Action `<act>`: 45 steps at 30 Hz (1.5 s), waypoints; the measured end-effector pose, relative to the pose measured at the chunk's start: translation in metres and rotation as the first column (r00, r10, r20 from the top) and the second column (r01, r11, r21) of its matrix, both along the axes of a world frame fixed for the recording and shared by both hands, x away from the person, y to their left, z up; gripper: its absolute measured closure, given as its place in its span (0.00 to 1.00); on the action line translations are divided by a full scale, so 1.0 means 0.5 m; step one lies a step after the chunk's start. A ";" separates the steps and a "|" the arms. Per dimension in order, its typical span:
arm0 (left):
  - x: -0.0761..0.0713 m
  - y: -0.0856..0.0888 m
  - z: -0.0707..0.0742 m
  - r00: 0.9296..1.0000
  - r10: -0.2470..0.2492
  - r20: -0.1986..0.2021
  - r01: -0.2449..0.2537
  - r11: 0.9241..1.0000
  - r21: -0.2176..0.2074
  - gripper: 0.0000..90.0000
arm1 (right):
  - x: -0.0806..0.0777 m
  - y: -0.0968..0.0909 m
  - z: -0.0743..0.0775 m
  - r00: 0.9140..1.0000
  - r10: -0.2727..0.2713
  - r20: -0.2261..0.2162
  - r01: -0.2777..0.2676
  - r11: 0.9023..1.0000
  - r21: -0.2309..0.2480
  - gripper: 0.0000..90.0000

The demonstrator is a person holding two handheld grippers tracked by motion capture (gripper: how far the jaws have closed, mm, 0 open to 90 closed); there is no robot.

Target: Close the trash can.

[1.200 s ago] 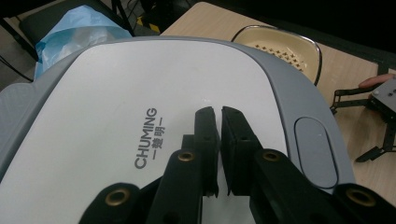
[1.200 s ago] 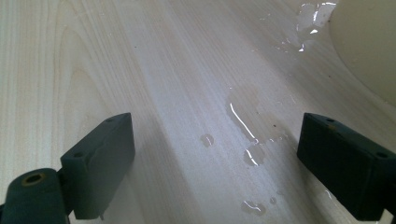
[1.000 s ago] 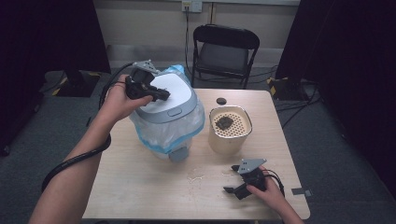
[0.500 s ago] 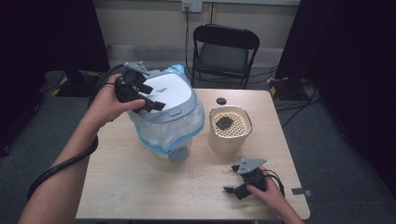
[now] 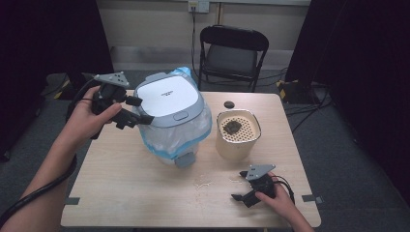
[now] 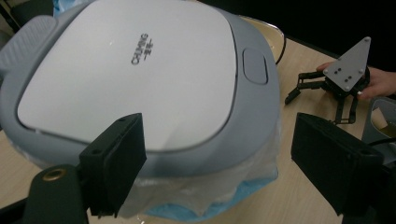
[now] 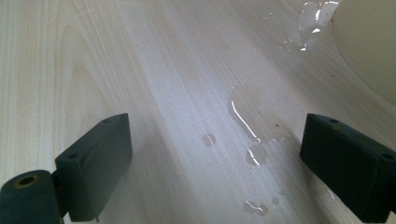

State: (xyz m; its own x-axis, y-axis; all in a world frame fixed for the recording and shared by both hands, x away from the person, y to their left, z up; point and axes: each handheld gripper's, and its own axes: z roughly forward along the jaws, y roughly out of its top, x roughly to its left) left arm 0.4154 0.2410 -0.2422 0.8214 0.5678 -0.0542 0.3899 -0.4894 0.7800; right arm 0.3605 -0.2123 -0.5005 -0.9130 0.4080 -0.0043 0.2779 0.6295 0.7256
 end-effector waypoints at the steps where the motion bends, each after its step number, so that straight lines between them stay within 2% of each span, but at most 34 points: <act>1: -0.005 0.006 -0.007 1.000 0.002 -0.005 -0.002 1.000 -0.002 0.19 | 0.000 0.000 0.000 1.000 -0.002 0.001 0.002 1.000 0.000 0.09; 5: -0.021 0.029 -0.033 1.000 0.004 -0.007 -0.004 1.000 -0.013 0.19 | -0.002 0.000 0.000 1.000 -0.009 -0.001 0.009 1.000 0.000 0.09; 11: -0.035 0.042 -0.066 1.000 0.011 -0.015 -0.011 1.000 -0.026 0.19 | -0.003 0.000 0.000 1.000 -0.014 -0.002 0.014 1.000 0.000 0.09; 16: -0.042 0.045 -0.099 1.000 0.004 -0.010 -0.005 0.999 -0.044 0.19 | -0.003 0.000 0.000 1.000 -0.015 -0.004 0.015 1.000 -0.001 0.09; 23: -0.046 0.050 -0.157 1.000 0.006 -0.026 -0.008 0.999 -0.047 0.19 | -0.003 0.000 0.000 1.000 -0.013 -0.003 0.013 1.000 -0.001 0.09; 27: -0.049 0.053 -0.185 0.999 0.006 -0.032 -0.008 0.998 -0.066 0.19 | -0.003 0.000 0.000 1.000 -0.013 -0.004 0.013 1.000 -0.001 0.09; 45: -0.069 0.066 -0.320 0.993 0.024 -0.118 -0.034 0.995 -0.090 0.19 | -0.003 0.000 0.000 1.000 -0.015 -0.003 0.015 1.000 -0.002 0.09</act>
State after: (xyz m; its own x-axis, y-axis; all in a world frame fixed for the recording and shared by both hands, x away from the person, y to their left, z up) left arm 0.3811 0.2741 -0.4022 0.7895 0.5794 -0.2022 0.4942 -0.4049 0.7693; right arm 0.3588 -0.2125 -0.5004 -0.9069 0.4213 -0.0019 0.2895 0.6264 0.7237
